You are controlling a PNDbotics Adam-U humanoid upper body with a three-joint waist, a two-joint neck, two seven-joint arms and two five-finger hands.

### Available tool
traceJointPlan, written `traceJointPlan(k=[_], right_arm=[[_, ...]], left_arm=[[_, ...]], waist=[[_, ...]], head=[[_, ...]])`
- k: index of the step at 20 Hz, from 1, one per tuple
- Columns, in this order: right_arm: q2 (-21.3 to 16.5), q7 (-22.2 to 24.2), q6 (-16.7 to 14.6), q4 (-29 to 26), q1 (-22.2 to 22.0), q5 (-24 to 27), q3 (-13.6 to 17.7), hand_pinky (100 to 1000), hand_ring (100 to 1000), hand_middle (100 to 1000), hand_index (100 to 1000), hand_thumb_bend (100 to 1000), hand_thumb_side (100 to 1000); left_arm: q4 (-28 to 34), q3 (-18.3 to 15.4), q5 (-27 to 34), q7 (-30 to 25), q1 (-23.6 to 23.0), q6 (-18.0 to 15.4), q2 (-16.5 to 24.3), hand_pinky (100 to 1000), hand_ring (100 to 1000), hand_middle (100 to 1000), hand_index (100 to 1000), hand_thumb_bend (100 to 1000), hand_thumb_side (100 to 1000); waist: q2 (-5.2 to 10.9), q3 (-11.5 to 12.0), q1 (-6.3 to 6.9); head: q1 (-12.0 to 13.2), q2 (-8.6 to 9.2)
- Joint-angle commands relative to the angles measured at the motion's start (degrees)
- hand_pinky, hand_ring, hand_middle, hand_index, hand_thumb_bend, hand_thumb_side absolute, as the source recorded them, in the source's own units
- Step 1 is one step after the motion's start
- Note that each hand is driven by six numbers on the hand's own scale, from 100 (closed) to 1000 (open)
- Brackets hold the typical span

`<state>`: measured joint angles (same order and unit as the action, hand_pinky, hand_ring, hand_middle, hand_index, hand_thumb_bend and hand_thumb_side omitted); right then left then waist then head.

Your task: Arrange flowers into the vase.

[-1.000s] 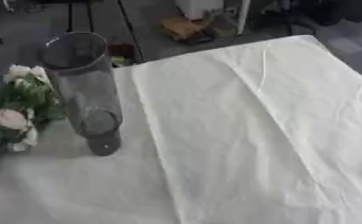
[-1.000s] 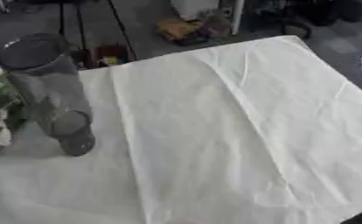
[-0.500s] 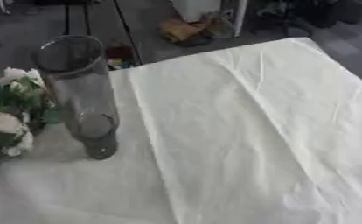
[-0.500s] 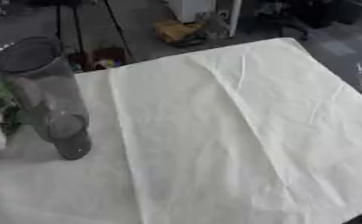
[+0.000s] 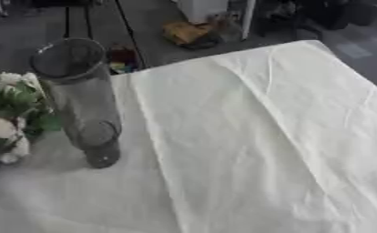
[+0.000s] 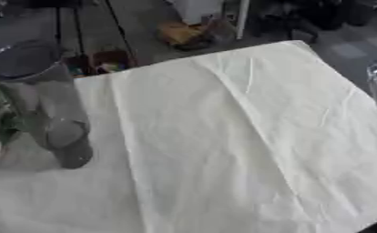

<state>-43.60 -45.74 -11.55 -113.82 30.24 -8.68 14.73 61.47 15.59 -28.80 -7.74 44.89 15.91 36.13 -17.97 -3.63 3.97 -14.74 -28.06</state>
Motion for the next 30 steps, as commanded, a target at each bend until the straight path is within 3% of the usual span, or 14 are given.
traceJointPlan(k=[1, 8, 13, 19, 23, 27, 30], right_arm=[[-1.2, 0.3, -0.1, -0.8, 0.8, 0.4, 0.2, 761, 888, 863, 910, 100, 1000], [-0.9, 0.6, -0.2, -0.8, 1.1, 0.6, 0.0, 762, 889, 862, 910, 100, 1000], [-0.8, 0.8, -0.1, -0.8, 1.0, 0.7, -0.1, 763, 890, 862, 910, 100, 1000], [-0.6, 1.2, -0.1, -0.8, 1.0, 0.8, -0.2, 765, 891, 862, 910, 100, 1000], [-0.5, 1.5, -0.2, -0.8, 0.9, 0.9, -0.3, 766, 892, 862, 910, 100, 1000], [-0.4, 1.7, -0.2, -0.8, 0.9, 1.0, -0.3, 766, 892, 861, 910, 100, 1000], [-0.3, 1.7, -0.3, -0.8, 0.9, 1.1, -0.3, 766, 891, 861, 909, 100, 1000]], left_arm=[[-0.2, -0.5, 0.8, 0.4, 1.3, -0.1, 0.7, 529, 626, 737, 772, 390, 442], [-1.5, -0.6, 1.2, 1.4, 2.0, 0.1, -0.3, 495, 583, 687, 738, 311, 366], [-2.0, -1.0, 1.6, 3.2, 2.3, 1.5, -0.6, 388, 473, 593, 704, 192, 346], [-2.2, -1.0, 1.5, 3.9, 2.6, 2.5, -0.7, 325, 387, 513, 648, 149, 330], [-2.4, -1.3, 1.6, 4.7, 2.7, 2.9, -0.8, 219, 300, 444, 555, 100, 321], [-2.4, -1.5, 2.1, 5.7, 2.9, 3.8, -0.8, 115, 221, 368, 482, 100, 366], [-2.9, -1.5, 2.2, 5.9, 3.1, 4.4, -1.0, 100, 174, 311, 423, 100, 381]], waist=[[0.86, -0.2, -0.13], [0.59, -0.8, 0.02], [0.5, -1.0, 0.08], [0.38, -1.2, 0.13], [0.29, -1.3, 0.09], [0.27, -1.4, 0.11], [0.26, -1.5, 0.13]], head=[[-0.1, 0.81], [-0.1, 1.44], [-0.4, 1.67], [-0.4, 1.81], [-0.4, 1.95], [-0.4, 2.17], [-0.4, 2.41]])
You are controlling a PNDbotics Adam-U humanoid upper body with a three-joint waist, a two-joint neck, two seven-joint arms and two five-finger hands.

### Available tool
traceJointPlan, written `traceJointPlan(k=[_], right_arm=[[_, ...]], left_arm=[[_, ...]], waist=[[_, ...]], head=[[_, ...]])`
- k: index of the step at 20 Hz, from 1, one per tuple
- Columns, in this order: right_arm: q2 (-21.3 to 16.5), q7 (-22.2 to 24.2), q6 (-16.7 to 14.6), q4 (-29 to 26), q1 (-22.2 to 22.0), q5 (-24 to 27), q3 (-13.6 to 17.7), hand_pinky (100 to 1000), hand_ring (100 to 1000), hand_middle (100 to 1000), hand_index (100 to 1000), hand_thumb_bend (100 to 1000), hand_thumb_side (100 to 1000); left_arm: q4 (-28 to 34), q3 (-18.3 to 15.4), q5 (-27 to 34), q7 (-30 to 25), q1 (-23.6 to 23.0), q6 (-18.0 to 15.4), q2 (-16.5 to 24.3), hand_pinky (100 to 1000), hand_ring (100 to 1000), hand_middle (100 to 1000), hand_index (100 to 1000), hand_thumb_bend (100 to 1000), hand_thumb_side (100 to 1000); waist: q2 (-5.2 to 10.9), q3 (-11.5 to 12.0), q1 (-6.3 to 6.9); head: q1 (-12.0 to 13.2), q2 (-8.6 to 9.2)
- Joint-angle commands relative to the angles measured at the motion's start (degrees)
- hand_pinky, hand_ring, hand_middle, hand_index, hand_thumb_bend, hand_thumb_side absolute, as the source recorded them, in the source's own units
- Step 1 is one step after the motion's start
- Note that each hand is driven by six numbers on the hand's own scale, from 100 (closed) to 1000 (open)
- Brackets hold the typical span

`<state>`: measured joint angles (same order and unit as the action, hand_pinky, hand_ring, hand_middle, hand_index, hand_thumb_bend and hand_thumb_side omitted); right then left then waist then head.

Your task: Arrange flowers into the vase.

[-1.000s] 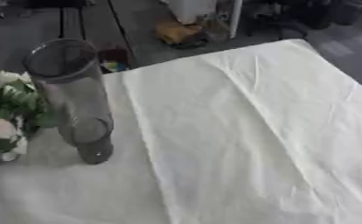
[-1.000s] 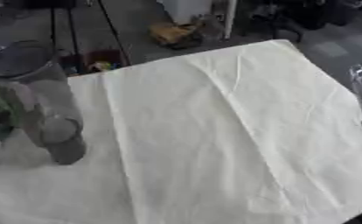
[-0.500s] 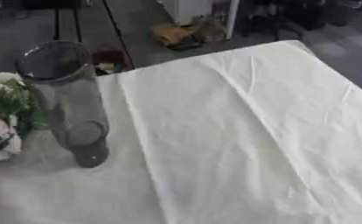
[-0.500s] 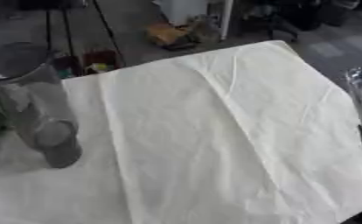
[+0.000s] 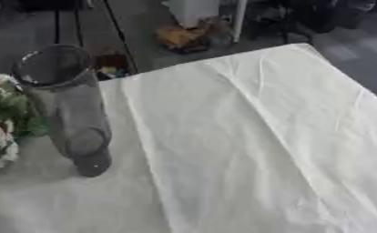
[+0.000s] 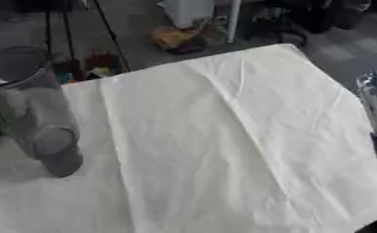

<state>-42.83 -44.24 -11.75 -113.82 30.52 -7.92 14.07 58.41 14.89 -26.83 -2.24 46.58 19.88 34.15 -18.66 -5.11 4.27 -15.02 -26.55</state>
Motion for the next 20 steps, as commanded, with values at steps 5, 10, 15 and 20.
traceJointPlan(k=[5, 10, 15, 20], right_arm=[[-1.1, 0.1, -0.4, -0.8, 0.7, 0.4, 0.4, 767, 891, 861, 908, 100, 1000], [-1.0, 0.2, -0.3, -0.8, 0.6, 0.5, 0.4, 768, 892, 860, 907, 100, 1000], [-0.8, 0.2, -0.3, -0.8, 0.4, 0.4, 0.4, 770, 892, 859, 907, 100, 1000], [-0.7, 0.2, -0.2, -0.8, 0.2, 0.4, 0.5, 772, 892, 858, 907, 100, 1000]], left_arm=[[-0.5, -0.8, -0.2, 0.4, 1.5, 1.2, 0.6, 100, 108, 233, 343, 100, 421], [-0.7, -0.9, -0.8, 0.5, 1.5, 1.4, 0.4, 100, 100, 148, 218, 100, 430], [-0.9, -1.2, -1.7, 2.3, 1.7, 1.9, 0.1, 100, 100, 100, 134, 186, 497], [-1.0, -2.1, 0.0, 6.5, 1.8, 2.7, -0.2, 100, 100, 100, 105, 226, 480]], waist=[[0.87, -0.3, -0.19], [0.84, -0.4, -0.25], [0.89, -0.4, -0.33], [1.03, -0.3, -0.48]], head=[[-0.1, 0.92], [-0.2, 0.93], [-0.2, 1.06], [-0.1, 0.75]])
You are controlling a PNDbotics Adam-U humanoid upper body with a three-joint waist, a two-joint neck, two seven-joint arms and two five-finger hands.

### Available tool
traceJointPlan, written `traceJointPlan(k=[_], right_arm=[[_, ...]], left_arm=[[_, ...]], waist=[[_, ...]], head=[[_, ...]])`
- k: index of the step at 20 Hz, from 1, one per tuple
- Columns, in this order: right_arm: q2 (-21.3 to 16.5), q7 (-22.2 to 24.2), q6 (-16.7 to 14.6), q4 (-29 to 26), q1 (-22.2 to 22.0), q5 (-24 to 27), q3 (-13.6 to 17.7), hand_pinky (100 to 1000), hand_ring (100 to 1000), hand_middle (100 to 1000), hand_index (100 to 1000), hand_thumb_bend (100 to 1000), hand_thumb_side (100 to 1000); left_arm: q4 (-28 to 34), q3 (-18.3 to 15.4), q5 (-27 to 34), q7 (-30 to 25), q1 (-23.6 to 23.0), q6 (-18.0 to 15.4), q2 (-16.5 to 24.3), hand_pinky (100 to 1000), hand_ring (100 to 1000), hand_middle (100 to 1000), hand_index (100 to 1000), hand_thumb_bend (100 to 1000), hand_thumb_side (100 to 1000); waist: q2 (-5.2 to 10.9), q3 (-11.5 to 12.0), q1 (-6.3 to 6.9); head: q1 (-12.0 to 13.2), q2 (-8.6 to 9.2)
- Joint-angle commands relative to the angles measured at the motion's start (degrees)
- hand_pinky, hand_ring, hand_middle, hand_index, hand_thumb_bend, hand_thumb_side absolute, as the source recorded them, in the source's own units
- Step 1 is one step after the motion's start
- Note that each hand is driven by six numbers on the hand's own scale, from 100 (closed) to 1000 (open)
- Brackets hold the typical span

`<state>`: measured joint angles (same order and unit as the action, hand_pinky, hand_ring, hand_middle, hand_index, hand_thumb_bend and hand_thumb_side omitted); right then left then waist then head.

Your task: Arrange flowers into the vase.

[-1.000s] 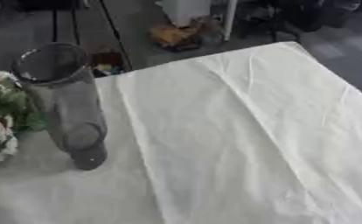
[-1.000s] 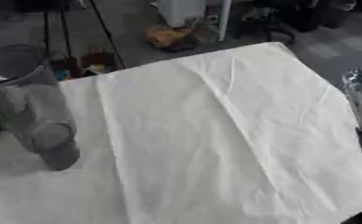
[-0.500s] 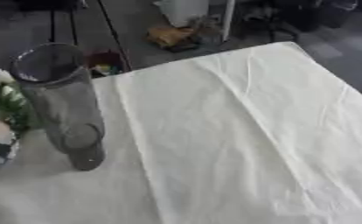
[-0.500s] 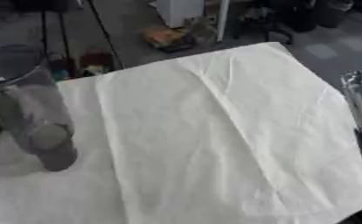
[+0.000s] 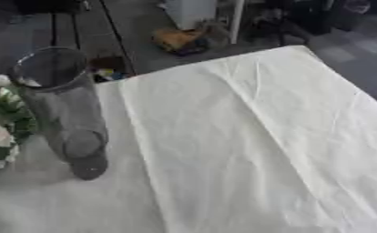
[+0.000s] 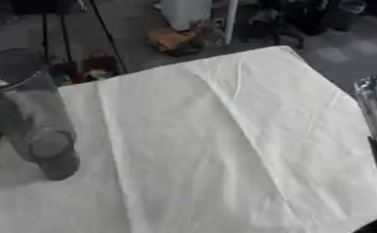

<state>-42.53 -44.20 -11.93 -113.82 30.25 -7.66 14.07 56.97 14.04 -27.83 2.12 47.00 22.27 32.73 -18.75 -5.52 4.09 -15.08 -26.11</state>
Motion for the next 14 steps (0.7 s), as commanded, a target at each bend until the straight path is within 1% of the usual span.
traceJointPlan(k=[1, 6, 11, 14], right_arm=[[-1.0, 0.1, 0.0, -0.8, 0.5, 0.2, 0.5, 772, 892, 859, 907, 100, 1000], [-1.0, 0.2, 0.1, -0.8, 0.3, 0.2, 0.5, 773, 893, 859, 908, 100, 1000], [-0.9, 0.1, 0.2, -0.8, 0.0, 0.2, 0.6, 773, 892, 858, 907, 100, 1000], [-0.9, 0.1, 0.2, -0.8, -0.1, 0.2, 0.6, 773, 892, 858, 908, 100, 1000]], left_arm=[[0.6, -1.6, 2.1, 3.3, 1.4, 0.3, 1.2, 100, 100, 100, 103, 223, 474], [1.9, -1.9, 7.7, 8.0, 1.4, 0.1, 1.6, 100, 100, 100, 100, 219, 465], [4.6, -3.0, 14.2, 11.0, 1.6, 1.0, 2.0, 100, 100, 100, 100, 200, 479], [7.2, -3.5, 18.3, 12.8, 1.9, 1.7, 2.5, 100, 100, 100, 100, 180, 485]], waist=[[1.16, 0.1, -0.34], [1.37, 0.6, -0.48], [1.75, 1.2, -0.67], [1.97, 1.4, -0.74]], head=[[0.0, 0.24], [0.6, -0.45], [2.5, -2.18], [2.9, -2.68]])
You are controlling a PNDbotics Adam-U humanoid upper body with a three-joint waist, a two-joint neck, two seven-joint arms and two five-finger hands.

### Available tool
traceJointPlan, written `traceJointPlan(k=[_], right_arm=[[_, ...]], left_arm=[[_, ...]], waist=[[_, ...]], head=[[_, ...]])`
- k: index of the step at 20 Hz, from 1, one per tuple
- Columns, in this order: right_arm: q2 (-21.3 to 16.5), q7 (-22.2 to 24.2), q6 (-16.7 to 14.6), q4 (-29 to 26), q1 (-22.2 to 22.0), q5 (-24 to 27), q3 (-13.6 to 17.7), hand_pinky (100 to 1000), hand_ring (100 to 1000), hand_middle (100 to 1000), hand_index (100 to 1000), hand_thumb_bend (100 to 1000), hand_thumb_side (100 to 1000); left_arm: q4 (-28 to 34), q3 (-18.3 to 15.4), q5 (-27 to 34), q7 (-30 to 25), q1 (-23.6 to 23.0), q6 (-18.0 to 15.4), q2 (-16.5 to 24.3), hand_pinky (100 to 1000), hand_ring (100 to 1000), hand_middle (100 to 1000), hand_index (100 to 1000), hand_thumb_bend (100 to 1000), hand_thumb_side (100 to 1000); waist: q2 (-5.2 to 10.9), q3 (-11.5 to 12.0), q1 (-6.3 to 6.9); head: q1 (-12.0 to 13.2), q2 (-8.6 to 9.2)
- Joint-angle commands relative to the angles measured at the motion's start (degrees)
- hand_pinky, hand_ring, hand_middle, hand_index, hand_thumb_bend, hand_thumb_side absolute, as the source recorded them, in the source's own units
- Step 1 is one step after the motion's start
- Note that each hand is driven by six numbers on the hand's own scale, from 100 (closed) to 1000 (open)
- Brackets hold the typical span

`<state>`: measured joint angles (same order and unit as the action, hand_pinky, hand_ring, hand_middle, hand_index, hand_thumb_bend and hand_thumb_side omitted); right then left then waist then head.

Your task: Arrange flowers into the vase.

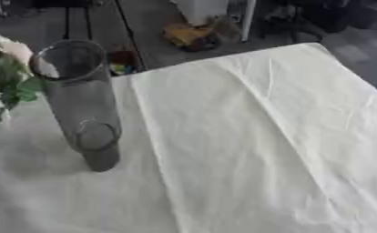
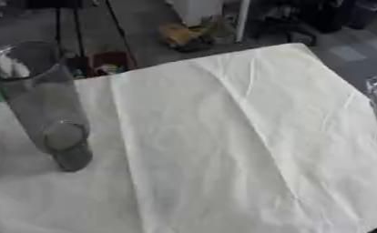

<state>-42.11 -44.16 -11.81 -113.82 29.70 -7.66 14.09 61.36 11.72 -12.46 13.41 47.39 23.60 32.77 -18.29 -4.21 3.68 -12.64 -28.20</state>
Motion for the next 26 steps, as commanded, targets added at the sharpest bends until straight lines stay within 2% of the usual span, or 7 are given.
traceJointPlan(k=[1, 8, 9, 11, 12, 13, 26], right_arm=[[-1.4, 0.1, 0.1, -0.8, 0.4, 0.2, 0.5, 773, 892, 858, 907, 100, 1000], [-1.3, 0.1, 0.3, -0.8, 0.0, 0.2, 0.6, 774, 892, 858, 908, 100, 1000], [-1.3, 0.1, 0.3, -0.8, 0.0, 0.3, 0.6, 773, 892, 858, 907, 100, 1000], [-1.3, 0.0, 0.3, -0.8, -0.1, 0.3, 0.6, 773, 892, 858, 907, 100, 1000], [-1.3, 0.0, 0.3, -0.8, -0.1, 0.3, 0.6, 773, 892, 858, 907, 100, 1000], [-1.3, 0.0, 0.3, -0.8, -0.1, 0.3, 0.6, 773, 892, 858, 907, 100, 1000], [-1.6, 0.4, 0.1, -0.8, 0.4, 0.8, 0.3, 774, 890, 858, 906, 100, 1000]], left_arm=[[3.7, -1.2, 4.0, 1.9, 1.7, 0.7, 2.8, 100, 100, 100, 100, 178, 483], [9.0, -2.8, 8.3, 5.0, 2.7, 3.5, 5.0, 100, 100, 100, 100, 165, 481], [9.6, -3.3, 9.2, 5.7, 3.0, 3.8, 5.2, 100, 100, 100, 100, 144, 553], [10.9, -4.4, 11.5, 7.5, 3.6, 4.0, 5.6, 100, 100, 100, 100, 165, 492], [11.6, -4.7, 12.7, 8.5, 4.0, 4.0, 5.7, 100, 100, 100, 100, 167, 563], [12.3, -5.2, 14.1, 9.6, 4.4, 3.9, 5.9, 100, 100, 100, 100, 167, 499], [17.7, -7.7, 26.4, 23.3, 12.7, 1.2, 7.8, 100, 100, 100, 100, 186, 514]], waist=[[1.63, 0.2, -0.34], [2.29, 0.7, -0.32], [2.39, 0.7, -0.34], [2.6, 0.8, -0.33], [2.66, 0.8, -0.32], [2.75, 0.8, -0.31], [3.82, -0.7, 0.24]], head=[[0.5, -0.61], [0.1, -0.92], [0.1, -1.0], [0.1, -1.14], [0.0, -1.14], [0.0, -1.14], [0.0, -0.56]])
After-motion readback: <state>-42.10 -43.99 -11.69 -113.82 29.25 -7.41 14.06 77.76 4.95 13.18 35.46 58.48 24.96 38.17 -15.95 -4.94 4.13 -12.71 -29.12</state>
